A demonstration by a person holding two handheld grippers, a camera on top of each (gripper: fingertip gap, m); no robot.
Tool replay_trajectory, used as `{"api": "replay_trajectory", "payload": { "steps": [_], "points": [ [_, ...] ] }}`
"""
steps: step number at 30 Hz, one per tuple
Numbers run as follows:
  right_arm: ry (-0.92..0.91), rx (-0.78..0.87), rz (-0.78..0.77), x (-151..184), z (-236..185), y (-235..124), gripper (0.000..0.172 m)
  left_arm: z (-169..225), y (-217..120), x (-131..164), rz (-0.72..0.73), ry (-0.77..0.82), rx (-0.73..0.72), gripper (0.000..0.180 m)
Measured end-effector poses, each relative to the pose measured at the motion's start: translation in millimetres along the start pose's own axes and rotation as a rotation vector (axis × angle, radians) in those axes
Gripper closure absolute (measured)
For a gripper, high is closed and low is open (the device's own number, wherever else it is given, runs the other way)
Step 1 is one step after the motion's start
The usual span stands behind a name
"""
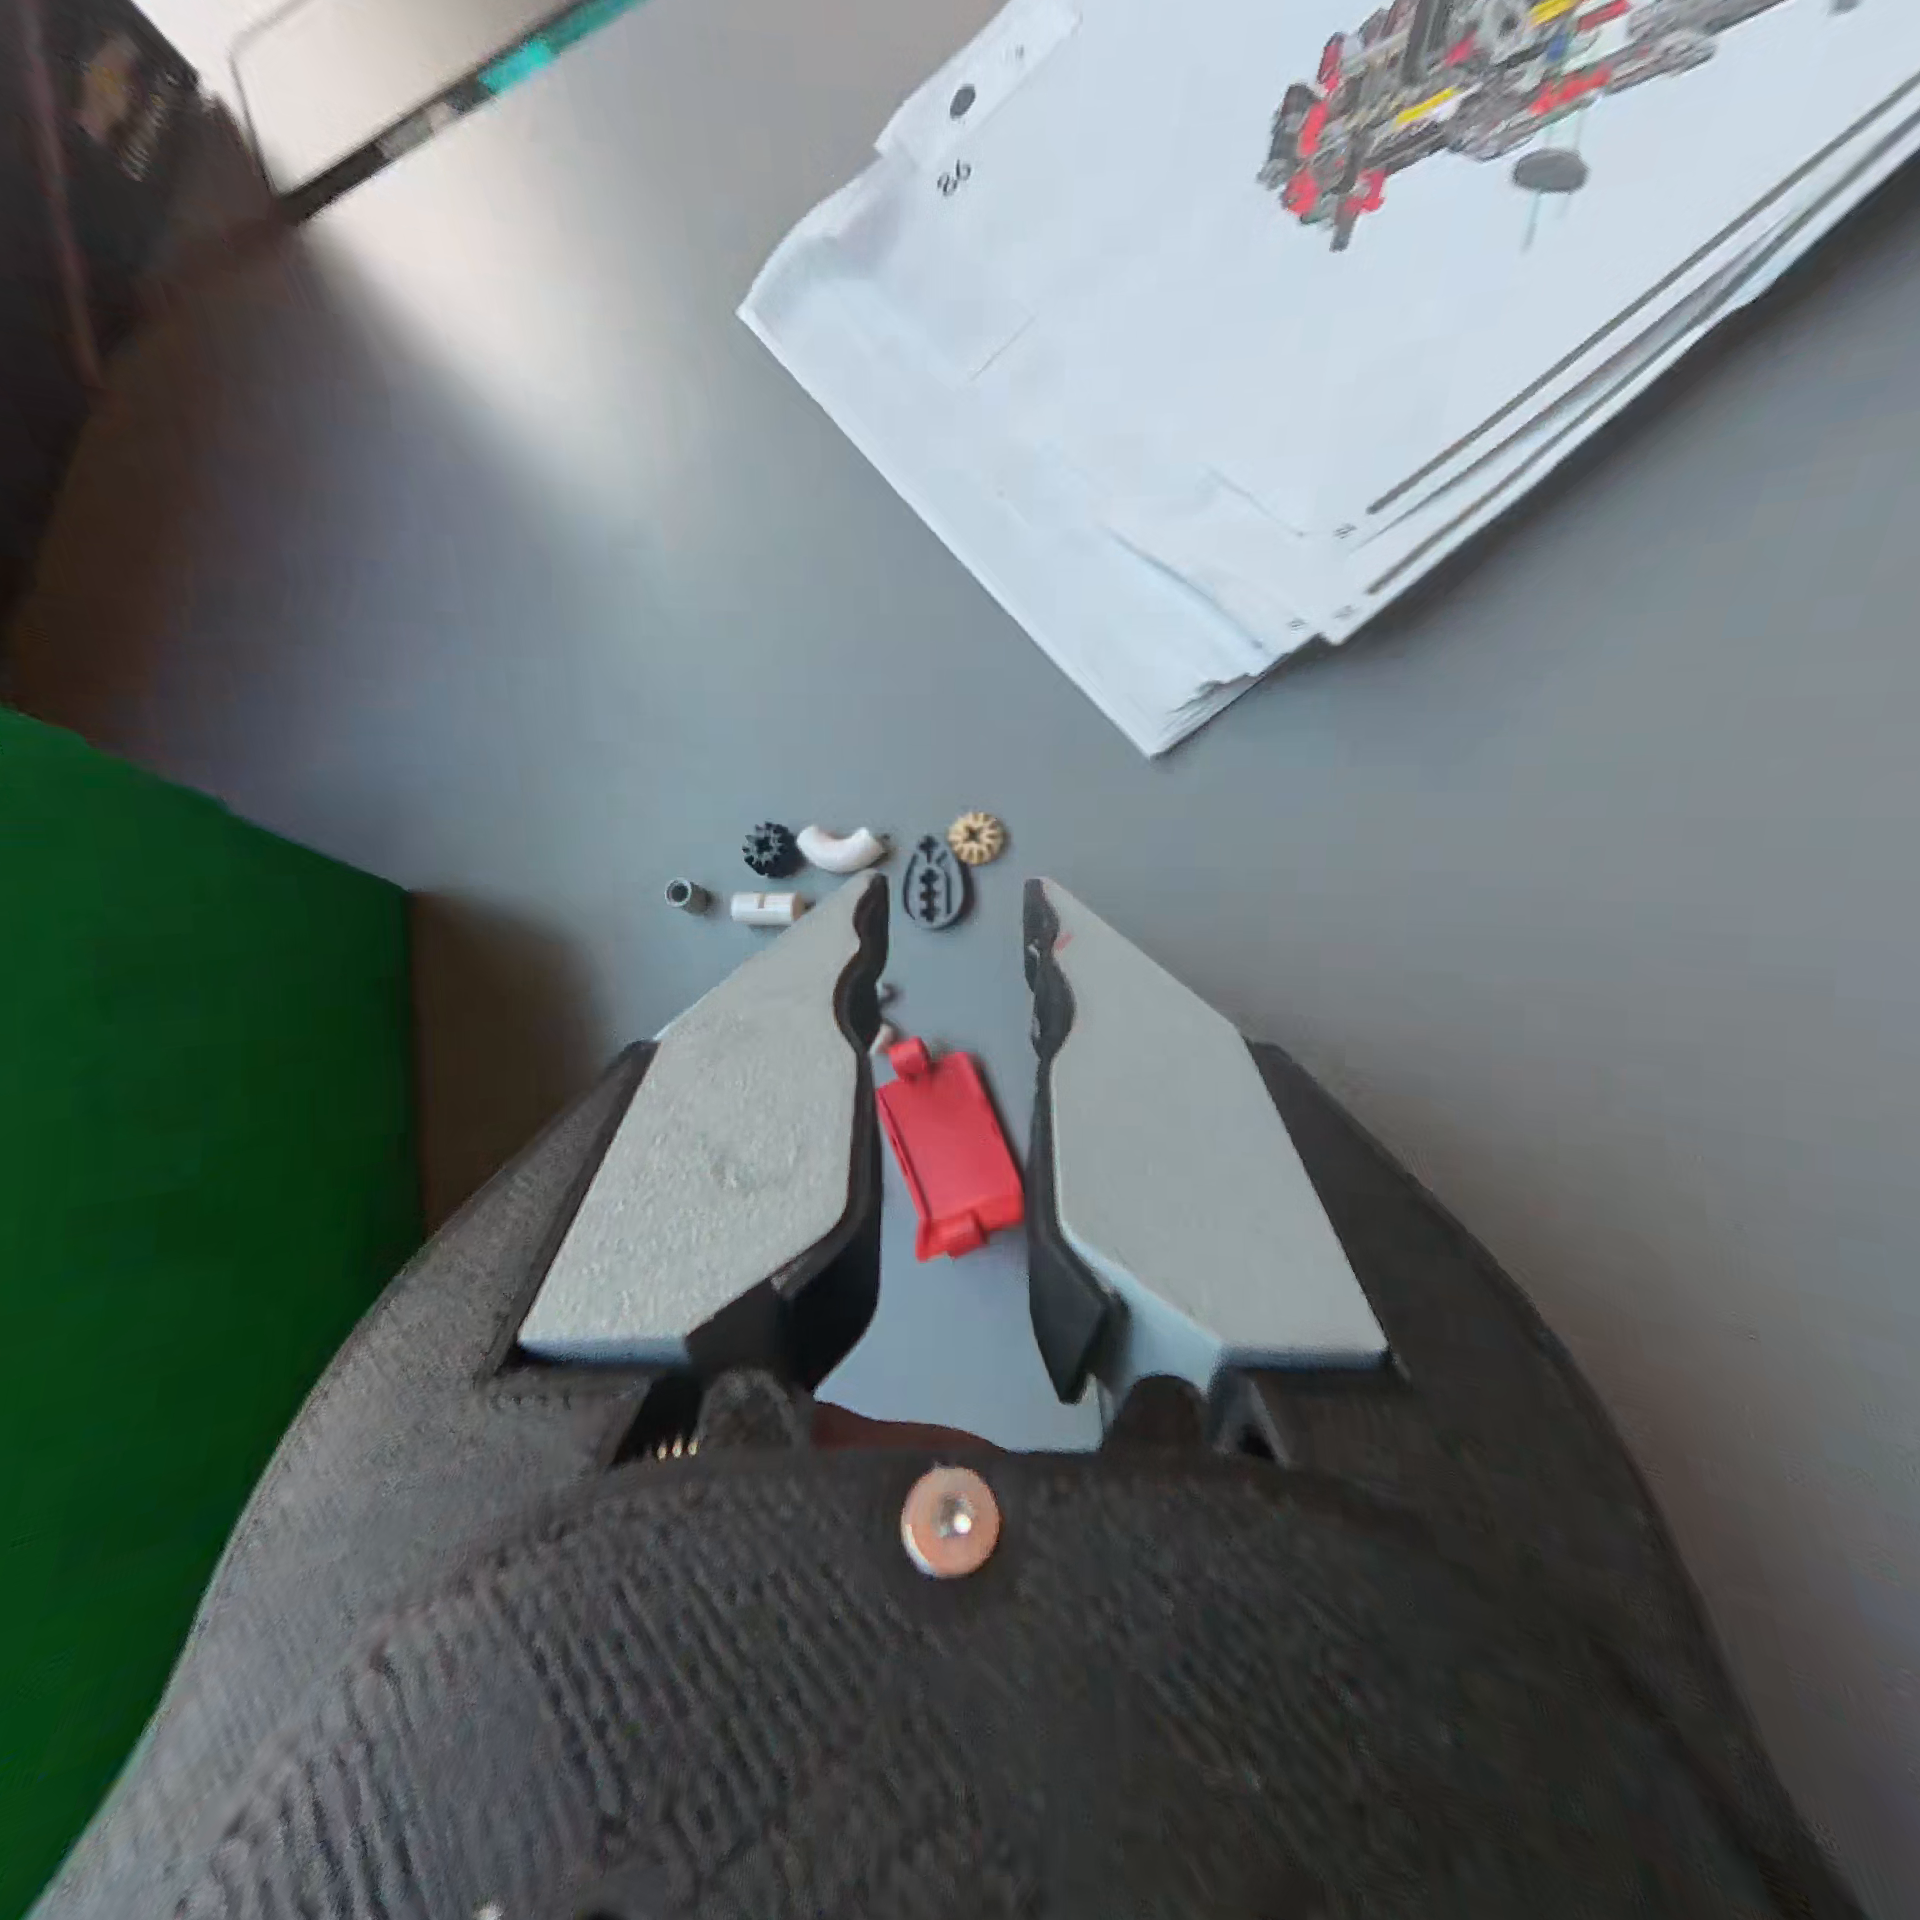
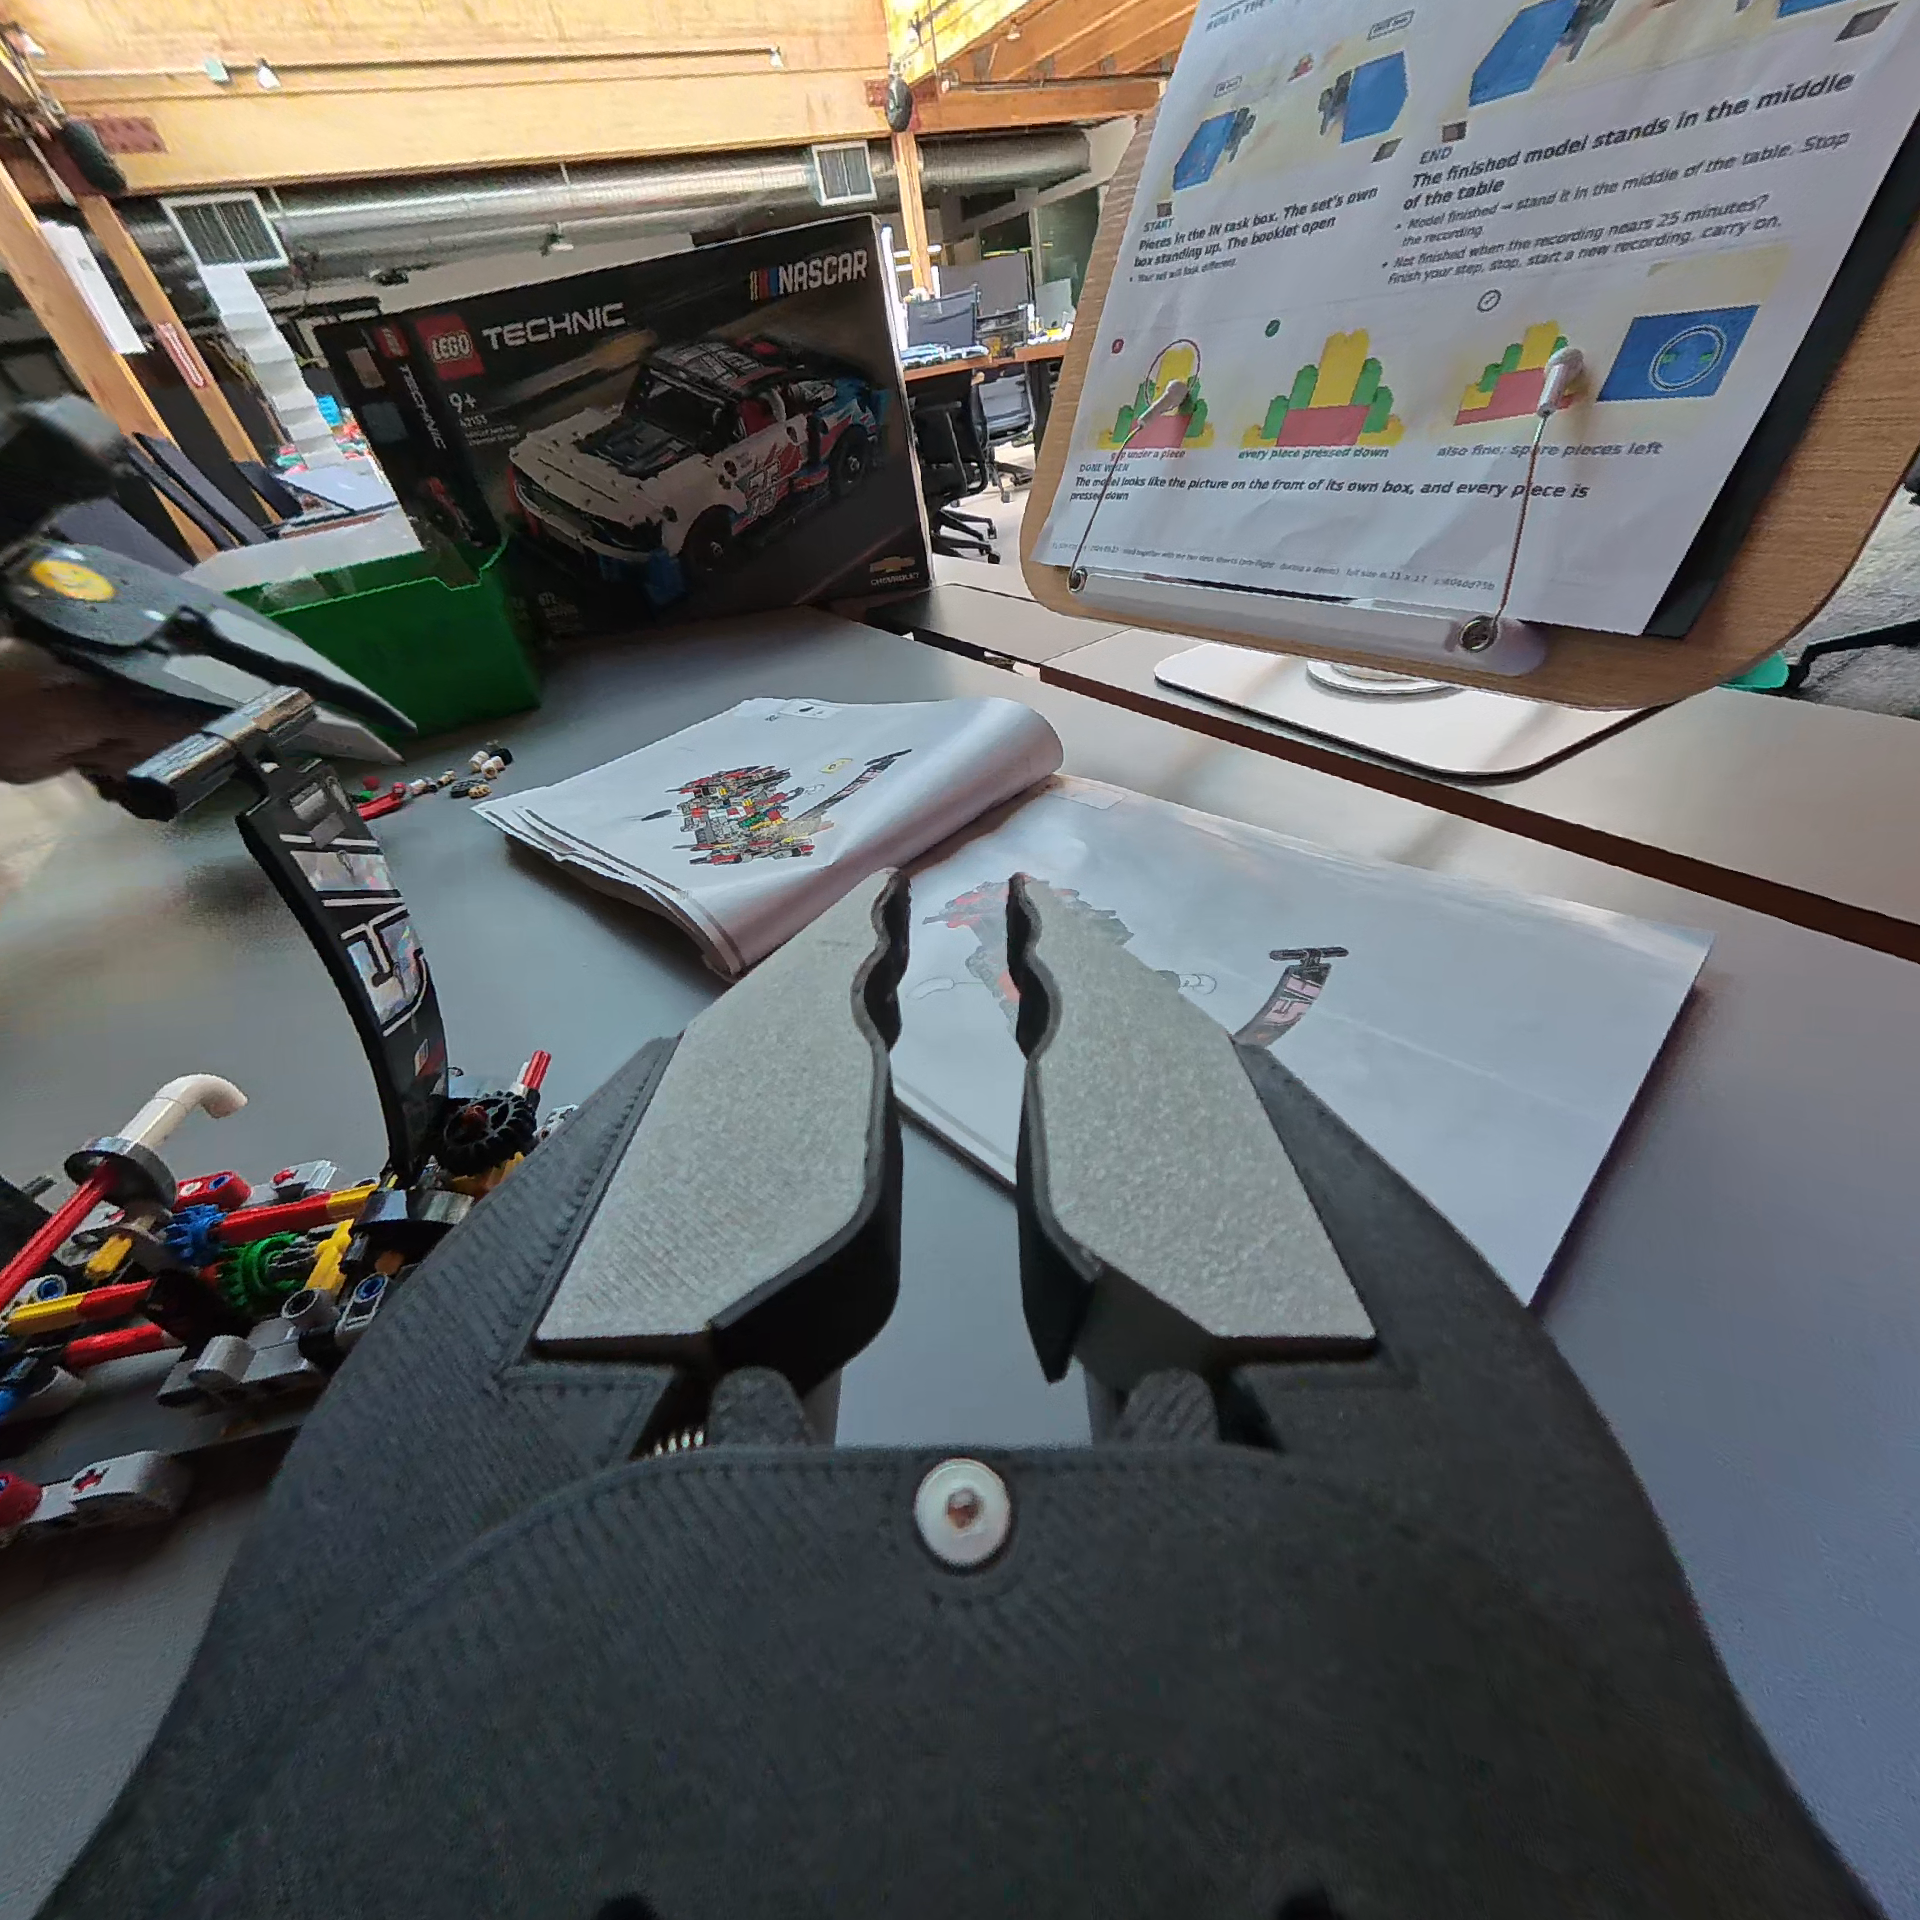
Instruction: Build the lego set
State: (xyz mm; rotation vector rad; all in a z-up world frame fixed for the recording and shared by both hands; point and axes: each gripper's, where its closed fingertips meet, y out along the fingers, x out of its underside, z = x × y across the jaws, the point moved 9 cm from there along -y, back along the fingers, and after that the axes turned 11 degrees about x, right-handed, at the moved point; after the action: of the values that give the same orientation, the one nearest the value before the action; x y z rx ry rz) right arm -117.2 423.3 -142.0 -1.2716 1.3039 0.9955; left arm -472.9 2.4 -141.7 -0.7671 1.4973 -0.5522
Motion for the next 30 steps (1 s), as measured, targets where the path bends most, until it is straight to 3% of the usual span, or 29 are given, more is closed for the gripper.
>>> {"api": "replay_trajectory", "payload": {
  "steps": [7, 15, 17, 20, 24, 27, 30],
  "points": [
    [0.002, 0.002, 0.007, -0.3, 0.2, -1.2, 0.156, -16.6, 31.0, 2.4, -0.131, -0.052, 0.067, 0.163],
    [0.002, -0.01, 0.008, -0.5, -0.2, -1.7, 0.157, -7.9, 29.0, 4.6, -0.142, -0.086, 0.07, 0.168],
    [0.0, -0.011, 0.008, -0.5, -0.7, -1.8, 0.157, 11.9, 19.5, -1.1, -0.123, -0.078, 0.092, 0.169],
    [-0.002, -0.011, 0.005, -0.4, -0.9, -1.6, 0.158, 77.6, 11.7, -19.6, -0.047, 0.011, 0.204, 0.169],
    [-0.006, -0.01, 0.001, -0.2, -1.3, -1.2, 0.158, 160.0, 41.0, -36.3, -0.057, 0.134, 0.345, 0.169],
    [-0.005, -0.005, 0.004, -0.1, -1.3, -2.6, 0.158, 187.5, 62.1, -43.3, -0.038, 0.15, 0.403, 0.167],
    [0.0, -0.006, 0.005, 0.0, -1.1, -4.4, 0.157, 192.8, 63.0, -53.4, -0.041, 0.144, 0.432, 0.153]
  ]
}}
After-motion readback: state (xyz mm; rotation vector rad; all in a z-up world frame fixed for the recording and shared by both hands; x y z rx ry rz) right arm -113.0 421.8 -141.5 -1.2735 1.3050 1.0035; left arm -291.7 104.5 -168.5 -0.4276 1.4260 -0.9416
